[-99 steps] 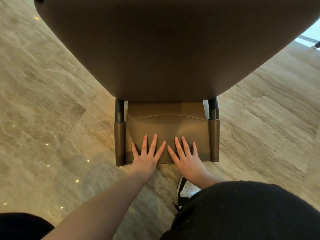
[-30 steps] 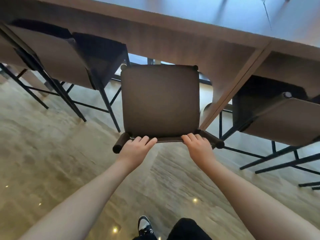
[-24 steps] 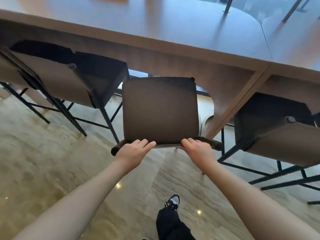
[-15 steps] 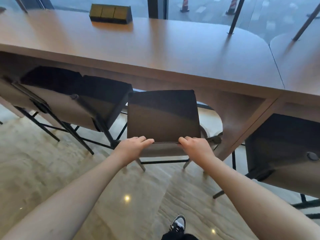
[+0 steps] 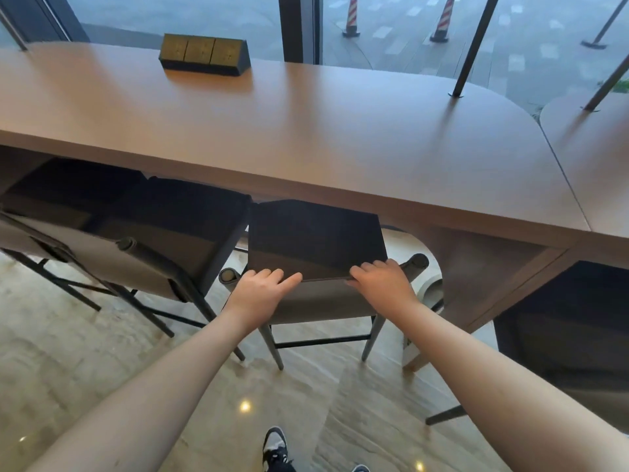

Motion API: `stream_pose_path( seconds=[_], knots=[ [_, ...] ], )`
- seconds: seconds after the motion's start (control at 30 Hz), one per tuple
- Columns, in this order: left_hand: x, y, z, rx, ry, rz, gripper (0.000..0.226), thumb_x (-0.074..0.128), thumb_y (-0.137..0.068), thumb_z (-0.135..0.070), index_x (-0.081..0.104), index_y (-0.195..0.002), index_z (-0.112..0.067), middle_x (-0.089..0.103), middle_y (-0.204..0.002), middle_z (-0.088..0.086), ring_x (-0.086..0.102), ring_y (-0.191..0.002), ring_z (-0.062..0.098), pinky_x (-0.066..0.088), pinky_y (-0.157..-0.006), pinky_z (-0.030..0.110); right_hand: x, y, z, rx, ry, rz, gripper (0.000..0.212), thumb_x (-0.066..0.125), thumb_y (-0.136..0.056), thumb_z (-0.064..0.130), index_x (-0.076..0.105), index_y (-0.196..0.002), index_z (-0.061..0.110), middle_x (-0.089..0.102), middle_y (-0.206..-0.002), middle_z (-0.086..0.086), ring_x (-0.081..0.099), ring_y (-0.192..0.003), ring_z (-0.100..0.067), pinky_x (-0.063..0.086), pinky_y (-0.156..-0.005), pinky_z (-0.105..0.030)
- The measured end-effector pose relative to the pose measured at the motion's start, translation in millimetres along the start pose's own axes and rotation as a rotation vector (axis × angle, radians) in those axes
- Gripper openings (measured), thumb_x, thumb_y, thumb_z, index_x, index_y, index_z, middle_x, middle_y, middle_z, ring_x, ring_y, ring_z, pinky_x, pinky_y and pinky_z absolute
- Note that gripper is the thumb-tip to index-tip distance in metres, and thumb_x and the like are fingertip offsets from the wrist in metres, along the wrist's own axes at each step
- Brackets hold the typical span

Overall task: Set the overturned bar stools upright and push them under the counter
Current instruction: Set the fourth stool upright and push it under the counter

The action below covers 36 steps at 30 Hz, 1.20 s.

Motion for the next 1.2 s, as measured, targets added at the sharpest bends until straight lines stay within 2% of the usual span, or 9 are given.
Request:
stream_pose_path(
  seconds=[0.23,0.37,0.47,0.63,0.73,0.8,0.9,1.03,1.2],
  knots=[
    [11,-22,24,0.104,0.042,-0.045,0.075,0.092,-0.049,0.000,0.070,-0.119,-0.014,0.070,-0.081,0.009,0.066,-0.058,0.028,0.050,-0.046,0.029,2,-25,-10,0.011,0.011,0.096,0.024,0.063,-0.096,0.039,0.067,-0.090,0.016,0.068,-0.072,0.000,0.065,-0.065,-0.024,0.044,-0.061,-0.034],
    [20,-21,25,0.116,0.017,-0.135,0.078,0.091,-0.063,-0.015,0.060,-0.135,-0.018,0.071,-0.108,0.013,0.071,-0.088,0.034,0.059,-0.073,0.043,4,-20,-17,0.013,0.000,0.074,0.044,0.067,-0.090,0.048,0.067,-0.121,0.016,0.072,-0.115,-0.006,0.067,-0.109,-0.029,0.047,-0.098,-0.046],
    [23,-16,32,0.041,0.001,-0.184,0.078,0.068,-0.088,-0.044,0.033,-0.156,-0.031,0.047,-0.151,0.016,0.044,-0.139,0.043,0.030,-0.109,0.070,0,-9,-26,0.048,0.059,0.048,0.074,0.064,-0.085,0.060,0.048,-0.146,0.021,0.050,-0.149,-0.008,0.046,-0.138,-0.031,0.026,-0.115,-0.058],
    [27,2,52,-0.064,-0.056,-0.198,0.080,0.048,-0.092,-0.060,0.014,-0.160,-0.036,0.019,-0.165,0.018,0.018,-0.150,0.048,0.007,-0.112,0.075,-6,10,-44,0.165,0.086,0.160,0.086,0.056,-0.085,0.068,0.028,-0.156,0.028,0.032,-0.160,-0.008,0.030,-0.147,-0.034,0.010,-0.118,-0.063],
    [31,11,56,-0.140,-0.056,-0.104,0.073,0.033,-0.093,-0.062,0.021,-0.159,-0.033,0.021,-0.164,0.019,0.022,-0.149,0.049,0.011,-0.111,0.074,-5,17,-53,0.270,0.087,0.231,0.082,0.060,-0.084,0.064,0.035,-0.153,0.027,0.037,-0.158,-0.011,0.033,-0.145,-0.039,0.011,-0.115,-0.064],
    [30,13,55,-0.187,-0.007,-0.048,0.063,0.047,-0.097,-0.053,0.040,-0.153,-0.025,0.041,-0.154,0.021,0.039,-0.140,0.049,0.029,-0.106,0.072,-5,18,-59,0.333,0.046,0.271,0.069,0.065,-0.089,0.052,0.044,-0.148,0.024,0.043,-0.153,-0.013,0.036,-0.143,-0.041,0.025,-0.113,-0.060],
    [21,11,55,-0.167,0.043,-0.058,0.035,0.069,-0.091,-0.023,0.066,-0.123,-0.008,0.068,-0.113,0.023,0.063,-0.103,0.048,0.059,-0.070,0.054,-6,14,-67,0.382,-0.024,0.334,0.044,0.060,-0.098,0.031,0.053,-0.138,0.015,0.047,-0.147,-0.017,0.041,-0.137,-0.041,0.043,-0.103,-0.049],
    [15,11,64,-0.066,0.089,-0.066,0.042,0.082,-0.058,0.012,0.065,-0.093,-0.004,0.059,-0.076,0.014,0.057,-0.067,0.036,0.044,-0.037,0.033,-13,12,-73,0.404,-0.080,0.338,0.018,0.051,-0.104,0.026,0.056,-0.113,0.012,0.053,-0.120,-0.012,0.056,-0.089,-0.026,0.039,-0.065,-0.030],
    [19,12,72,-0.029,0.088,-0.062,0.050,0.086,-0.056,0.011,0.060,-0.094,-0.010,0.058,-0.077,0.009,0.056,-0.070,0.030,0.040,-0.038,0.029,-20,11,-70,0.402,-0.089,0.351,0.013,0.051,-0.103,0.022,0.057,-0.112,0.015,0.053,-0.118,-0.008,0.057,-0.087,-0.024,0.044,-0.065,-0.029]
  ],
)
Point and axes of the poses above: each hand's wrist, its own y-axis away from the middle knuckle, its own x-axis out of the palm, z = x × y, the point moved 1 cm from there along -y, towards the middle knuckle
